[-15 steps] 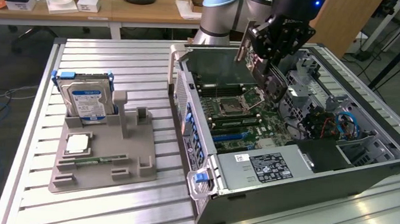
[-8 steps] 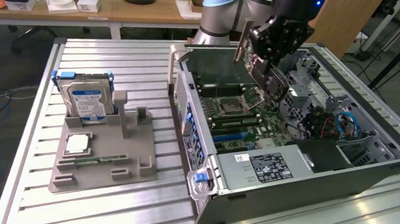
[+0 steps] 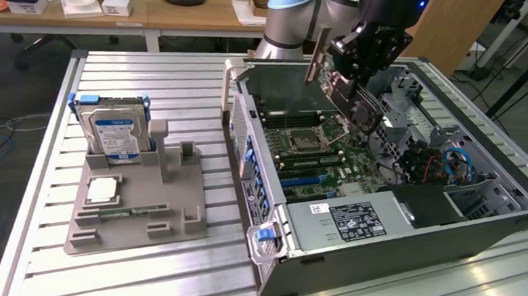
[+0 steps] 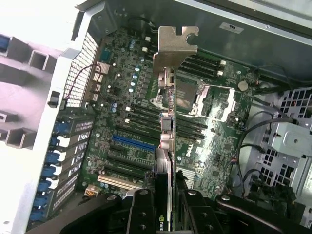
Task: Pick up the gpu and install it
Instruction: 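Insert the gpu into the slot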
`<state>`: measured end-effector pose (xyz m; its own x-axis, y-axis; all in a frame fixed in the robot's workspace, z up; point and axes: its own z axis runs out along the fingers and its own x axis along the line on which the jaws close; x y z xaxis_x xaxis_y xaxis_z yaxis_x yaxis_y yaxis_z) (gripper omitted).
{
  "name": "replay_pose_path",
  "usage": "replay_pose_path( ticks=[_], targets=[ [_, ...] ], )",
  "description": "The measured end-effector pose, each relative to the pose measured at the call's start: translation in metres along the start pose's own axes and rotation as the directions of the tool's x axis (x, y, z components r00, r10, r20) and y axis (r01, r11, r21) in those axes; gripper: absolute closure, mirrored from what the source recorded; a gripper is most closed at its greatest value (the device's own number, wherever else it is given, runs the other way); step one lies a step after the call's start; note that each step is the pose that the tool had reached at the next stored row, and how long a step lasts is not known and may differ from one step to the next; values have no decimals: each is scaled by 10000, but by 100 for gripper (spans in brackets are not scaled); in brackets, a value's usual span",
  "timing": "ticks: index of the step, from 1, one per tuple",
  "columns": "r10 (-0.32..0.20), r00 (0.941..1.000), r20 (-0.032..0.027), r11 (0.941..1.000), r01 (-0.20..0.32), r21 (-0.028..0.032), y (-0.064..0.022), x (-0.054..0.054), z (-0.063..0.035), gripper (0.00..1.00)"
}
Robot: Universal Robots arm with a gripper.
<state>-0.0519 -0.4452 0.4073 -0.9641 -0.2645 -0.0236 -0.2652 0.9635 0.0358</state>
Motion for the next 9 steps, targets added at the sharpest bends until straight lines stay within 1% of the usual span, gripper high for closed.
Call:
replay_pose_path(
  ticks=[4, 9],
  targets=[
    [-368, 9993, -13, 9993, 368, -9, 0, 0, 1, 74],
    [-807, 9967, -29, 9967, 807, -21, 0, 0, 1, 74]
  ],
)
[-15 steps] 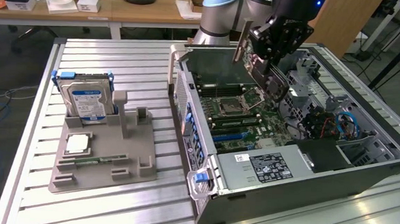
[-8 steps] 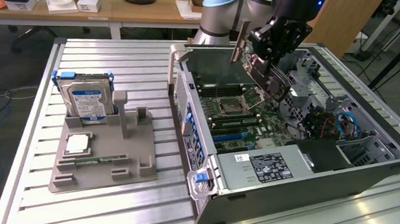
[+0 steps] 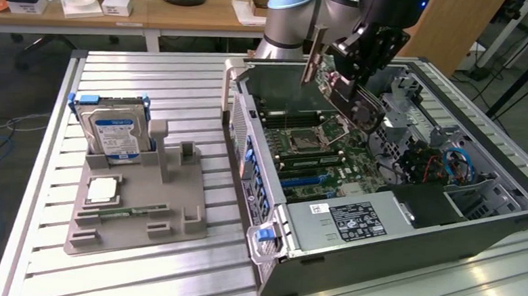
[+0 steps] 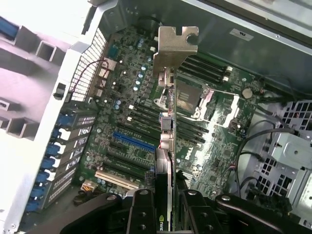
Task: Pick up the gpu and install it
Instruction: 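Insert the gpu into the slot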
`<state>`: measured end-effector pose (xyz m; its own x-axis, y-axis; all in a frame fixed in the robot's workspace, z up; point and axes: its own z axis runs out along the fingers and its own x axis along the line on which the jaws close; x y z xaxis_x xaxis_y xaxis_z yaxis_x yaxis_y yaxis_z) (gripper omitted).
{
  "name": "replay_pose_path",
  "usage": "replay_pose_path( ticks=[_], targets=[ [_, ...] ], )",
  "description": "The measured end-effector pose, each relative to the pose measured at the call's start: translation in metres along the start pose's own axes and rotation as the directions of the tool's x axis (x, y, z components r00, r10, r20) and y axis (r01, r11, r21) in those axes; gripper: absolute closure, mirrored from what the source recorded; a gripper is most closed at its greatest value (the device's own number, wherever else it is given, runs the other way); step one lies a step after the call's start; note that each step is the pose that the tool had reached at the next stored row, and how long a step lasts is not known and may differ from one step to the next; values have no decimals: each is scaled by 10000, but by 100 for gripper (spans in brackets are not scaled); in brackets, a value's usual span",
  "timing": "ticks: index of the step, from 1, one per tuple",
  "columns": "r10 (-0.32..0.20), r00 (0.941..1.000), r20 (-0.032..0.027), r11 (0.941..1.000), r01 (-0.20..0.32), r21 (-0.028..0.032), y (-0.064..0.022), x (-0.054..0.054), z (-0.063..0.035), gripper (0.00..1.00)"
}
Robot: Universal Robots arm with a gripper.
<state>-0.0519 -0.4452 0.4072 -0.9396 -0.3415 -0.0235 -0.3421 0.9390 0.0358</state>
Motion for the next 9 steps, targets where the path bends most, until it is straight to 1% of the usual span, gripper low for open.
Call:
replay_pose_path(
  ticks=[5, 9],
  targets=[
    [-397, 9992, -13, 9992, 397, -10, 0, 0, 0, 74],
    [-712, 9975, -24, 9975, 712, -17, 0, 0, 0, 74]
  ],
)
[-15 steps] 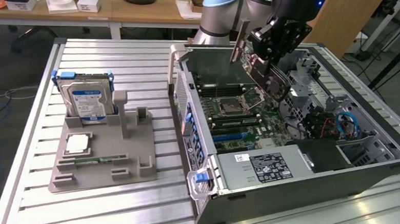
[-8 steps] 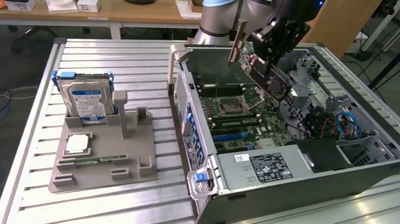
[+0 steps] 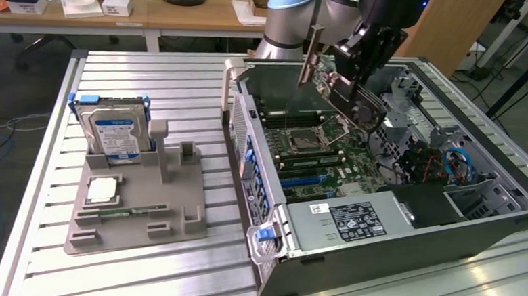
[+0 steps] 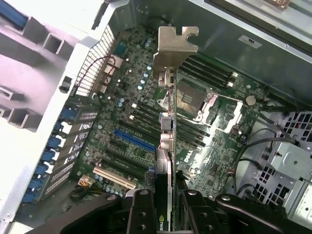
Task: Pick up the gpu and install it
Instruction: 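Insert the gpu into the slot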
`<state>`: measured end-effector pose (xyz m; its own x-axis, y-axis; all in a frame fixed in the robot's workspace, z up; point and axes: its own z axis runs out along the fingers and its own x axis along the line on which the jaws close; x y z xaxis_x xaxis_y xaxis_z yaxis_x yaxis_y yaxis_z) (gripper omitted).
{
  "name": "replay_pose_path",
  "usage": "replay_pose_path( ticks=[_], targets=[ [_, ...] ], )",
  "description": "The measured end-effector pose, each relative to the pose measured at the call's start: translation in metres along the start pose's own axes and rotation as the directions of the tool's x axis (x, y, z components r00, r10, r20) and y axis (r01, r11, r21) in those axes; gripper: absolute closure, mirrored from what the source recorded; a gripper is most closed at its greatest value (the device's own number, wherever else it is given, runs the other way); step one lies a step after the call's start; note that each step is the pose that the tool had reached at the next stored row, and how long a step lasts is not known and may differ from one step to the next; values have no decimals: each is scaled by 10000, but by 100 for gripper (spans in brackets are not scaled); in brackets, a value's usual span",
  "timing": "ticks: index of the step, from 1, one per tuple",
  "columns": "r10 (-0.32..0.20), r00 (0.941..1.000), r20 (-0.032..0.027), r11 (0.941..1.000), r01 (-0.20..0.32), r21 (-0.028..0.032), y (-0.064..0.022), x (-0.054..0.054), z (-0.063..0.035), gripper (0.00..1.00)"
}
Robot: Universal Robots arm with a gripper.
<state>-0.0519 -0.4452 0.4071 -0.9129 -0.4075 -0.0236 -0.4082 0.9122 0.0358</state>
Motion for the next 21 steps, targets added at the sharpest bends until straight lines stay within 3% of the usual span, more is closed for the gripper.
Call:
replay_pose_path(
  ticks=[10, 21],
  targets=[
    [-768, 9970, -27, 9970, 768, -19, 0, 0, 0, 74],
    [-1619, 9868, -55, 9868, 1619, -43, 0, 0, 1, 74]
  ],
)
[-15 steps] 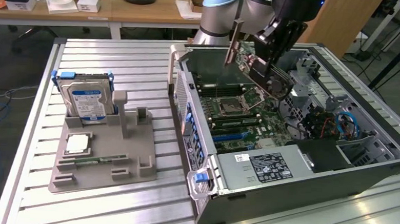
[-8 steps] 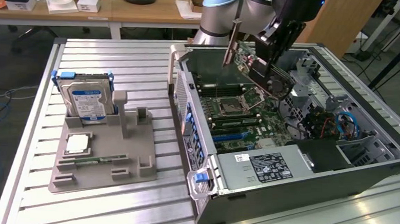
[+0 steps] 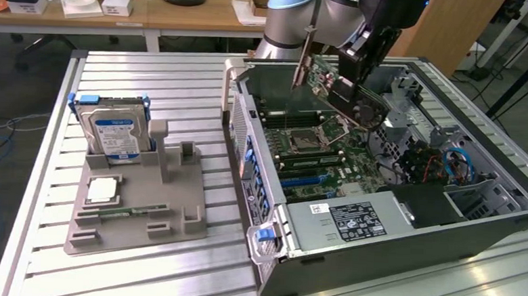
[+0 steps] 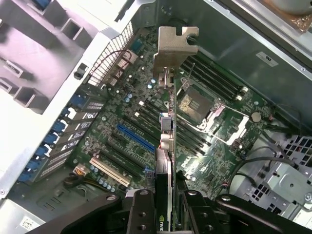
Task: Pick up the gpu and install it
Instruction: 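Insert the gpu into the slot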
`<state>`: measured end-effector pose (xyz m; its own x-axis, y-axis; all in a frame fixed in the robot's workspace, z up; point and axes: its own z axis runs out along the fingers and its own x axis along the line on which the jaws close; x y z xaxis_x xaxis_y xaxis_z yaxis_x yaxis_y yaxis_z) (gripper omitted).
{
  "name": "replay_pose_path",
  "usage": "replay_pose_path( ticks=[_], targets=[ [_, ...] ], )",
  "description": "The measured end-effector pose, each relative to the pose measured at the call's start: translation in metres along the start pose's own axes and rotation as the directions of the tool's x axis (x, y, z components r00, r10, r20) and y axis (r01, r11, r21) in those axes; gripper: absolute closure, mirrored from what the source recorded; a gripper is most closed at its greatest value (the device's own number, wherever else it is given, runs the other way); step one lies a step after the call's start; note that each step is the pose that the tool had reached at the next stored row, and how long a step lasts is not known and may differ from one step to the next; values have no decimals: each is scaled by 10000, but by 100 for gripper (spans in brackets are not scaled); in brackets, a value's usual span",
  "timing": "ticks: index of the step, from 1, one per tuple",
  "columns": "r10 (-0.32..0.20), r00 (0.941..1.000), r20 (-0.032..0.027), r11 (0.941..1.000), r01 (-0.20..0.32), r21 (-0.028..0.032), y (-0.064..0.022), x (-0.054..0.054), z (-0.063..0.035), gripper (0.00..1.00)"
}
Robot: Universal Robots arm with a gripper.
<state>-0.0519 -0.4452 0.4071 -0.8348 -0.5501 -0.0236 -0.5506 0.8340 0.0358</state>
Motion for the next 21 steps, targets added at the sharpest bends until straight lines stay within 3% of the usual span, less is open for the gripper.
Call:
replay_pose_path(
  ticks=[10, 21],
  targets=[
    [-800, 9968, -28, 9968, 800, -20, 0, 0, 0, 74],
    [-1669, 9860, -57, 9860, 1669, -45, 0, 0, 1, 74]
  ],
)
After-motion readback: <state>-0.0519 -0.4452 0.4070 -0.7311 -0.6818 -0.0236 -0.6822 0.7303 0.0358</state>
